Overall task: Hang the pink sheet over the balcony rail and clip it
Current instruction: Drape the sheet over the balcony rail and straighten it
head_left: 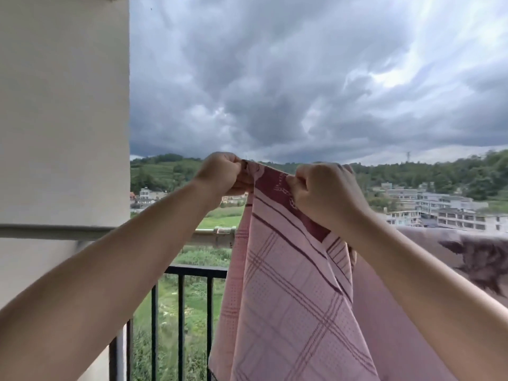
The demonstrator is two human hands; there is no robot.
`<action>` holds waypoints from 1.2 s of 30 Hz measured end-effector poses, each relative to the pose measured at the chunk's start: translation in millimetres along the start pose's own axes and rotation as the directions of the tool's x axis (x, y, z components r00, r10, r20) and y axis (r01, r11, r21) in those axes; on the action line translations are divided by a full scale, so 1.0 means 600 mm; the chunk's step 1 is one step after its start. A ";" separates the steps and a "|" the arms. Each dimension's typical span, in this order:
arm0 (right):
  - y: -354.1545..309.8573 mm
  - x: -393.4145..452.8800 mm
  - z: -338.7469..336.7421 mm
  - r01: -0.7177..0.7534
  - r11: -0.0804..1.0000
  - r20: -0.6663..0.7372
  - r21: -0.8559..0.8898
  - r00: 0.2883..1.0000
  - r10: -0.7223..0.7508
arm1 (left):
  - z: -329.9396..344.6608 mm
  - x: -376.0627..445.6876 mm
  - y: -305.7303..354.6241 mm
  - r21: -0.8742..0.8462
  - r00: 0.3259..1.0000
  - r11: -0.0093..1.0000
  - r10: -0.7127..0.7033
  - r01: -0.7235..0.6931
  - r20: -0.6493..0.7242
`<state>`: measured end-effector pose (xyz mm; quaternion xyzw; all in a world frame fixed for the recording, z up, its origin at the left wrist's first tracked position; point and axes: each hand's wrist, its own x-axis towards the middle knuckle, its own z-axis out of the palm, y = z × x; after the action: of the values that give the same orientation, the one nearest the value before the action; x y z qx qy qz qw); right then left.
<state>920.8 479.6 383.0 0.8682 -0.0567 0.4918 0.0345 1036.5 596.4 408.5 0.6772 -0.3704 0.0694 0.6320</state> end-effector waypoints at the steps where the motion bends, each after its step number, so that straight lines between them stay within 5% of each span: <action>1: -0.014 0.010 0.008 -0.010 1.000 -0.003 0.016 1.000 0.010 | -0.017 0.005 -0.005 0.029 0.998 0.999 0.045 -0.043 -0.046; 4: -0.048 0.018 0.034 0.004 0.995 -0.002 0.104 1.000 -0.004 | -0.065 0.015 -0.031 0.090 0.989 0.987 0.139 -0.135 -0.047; 7: -0.059 0.003 0.064 -0.116 0.959 0.036 0.257 0.993 0.111 | -0.083 0.022 -0.081 -0.076 0.994 0.997 -0.012 0.020 0.107; 9: -0.047 -0.015 0.081 -0.134 0.947 -0.059 0.293 0.986 0.158 | -0.074 0.027 -0.110 -0.174 0.988 0.977 -0.104 0.123 0.117; 12: -0.027 -0.041 0.098 -0.170 0.973 -0.175 0.154 0.965 0.196 | -0.058 0.039 -0.131 -0.158 0.983 0.973 -0.155 0.170 0.098; 15: -0.011 -0.065 0.092 -0.326 0.940 -0.169 -0.102 0.937 0.306 | -0.050 0.038 -0.121 0.111 0.990 0.984 0.140 -0.141 0.016; 18: -0.008 -0.071 0.088 -0.402 0.893 -0.137 -0.201 0.914 0.381 | -0.067 0.029 -0.118 0.319 0.888 0.838 0.458 -0.443 0.029; 22: 0.005 -0.062 0.080 -0.389 0.891 -0.073 -0.235 0.921 0.383 | -0.117 0.046 -0.131 0.515 0.812 0.653 0.559 -0.555 0.167; 31: 0.004 -0.068 0.082 -0.296 0.909 0.013 -0.293 0.950 0.313 | -0.195 0.023 -0.127 0.639 0.781 0.487 0.537 -0.595 0.319; 34: 0.008 -0.065 0.073 -0.326 0.897 0.044 -0.299 0.934 0.354 | -0.228 0.006 -0.122 0.628 0.813 0.520 0.313 -0.579 0.491; 36: 0.007 -0.060 0.061 -0.357 0.890 0.074 -0.285 0.917 0.391 | -0.227 -0.004 -0.111 0.593 0.750 0.544 0.108 -0.594 0.652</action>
<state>933.2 473.2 333.3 0.8585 -0.2903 0.4197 0.0511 1125.2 716.2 380.1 0.7755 -0.6002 0.1578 0.1157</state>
